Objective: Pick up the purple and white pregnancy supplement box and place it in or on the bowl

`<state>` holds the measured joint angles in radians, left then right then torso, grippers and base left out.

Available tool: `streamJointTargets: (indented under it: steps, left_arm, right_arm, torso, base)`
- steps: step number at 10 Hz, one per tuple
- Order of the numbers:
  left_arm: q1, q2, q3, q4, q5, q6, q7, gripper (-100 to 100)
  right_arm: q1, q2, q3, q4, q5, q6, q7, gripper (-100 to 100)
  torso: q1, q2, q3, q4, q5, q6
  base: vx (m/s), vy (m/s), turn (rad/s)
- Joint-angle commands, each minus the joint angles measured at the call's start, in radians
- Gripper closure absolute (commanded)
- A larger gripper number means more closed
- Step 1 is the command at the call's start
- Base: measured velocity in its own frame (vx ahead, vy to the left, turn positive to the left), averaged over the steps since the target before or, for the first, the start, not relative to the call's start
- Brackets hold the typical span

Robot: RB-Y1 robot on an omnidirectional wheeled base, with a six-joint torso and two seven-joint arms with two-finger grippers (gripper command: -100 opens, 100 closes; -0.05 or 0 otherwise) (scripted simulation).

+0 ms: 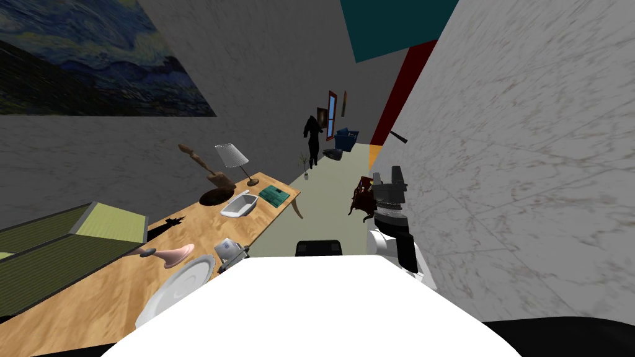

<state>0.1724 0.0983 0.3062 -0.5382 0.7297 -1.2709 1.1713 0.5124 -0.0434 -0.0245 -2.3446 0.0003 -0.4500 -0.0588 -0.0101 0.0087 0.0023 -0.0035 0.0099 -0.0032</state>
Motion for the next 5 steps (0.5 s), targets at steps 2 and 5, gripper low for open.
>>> streamJointTargets:
  steps: [2,5]
  left_arm:
    - [-0.057,0.011,0.017,-0.031,0.018,0.013,-0.031,100]
    - [-0.112,0.021,0.035,-0.042,0.031,0.036,-0.055,100]
  right_arm:
    - [0.000,0.000,0.000,0.000,0.000,0.000,0.000,0]
    - [0.000,0.000,0.000,0.000,0.000,0.000,0.000,0]
  torso:
    - [-0.001,-0.001,0.000,0.000,-0.001,0.000]
    - [0.006,-0.005,-0.003,0.000,0.000,0.000]
  base:
    - [-0.069,-0.106,0.007]
    - [-0.013,-0.018,0.004]
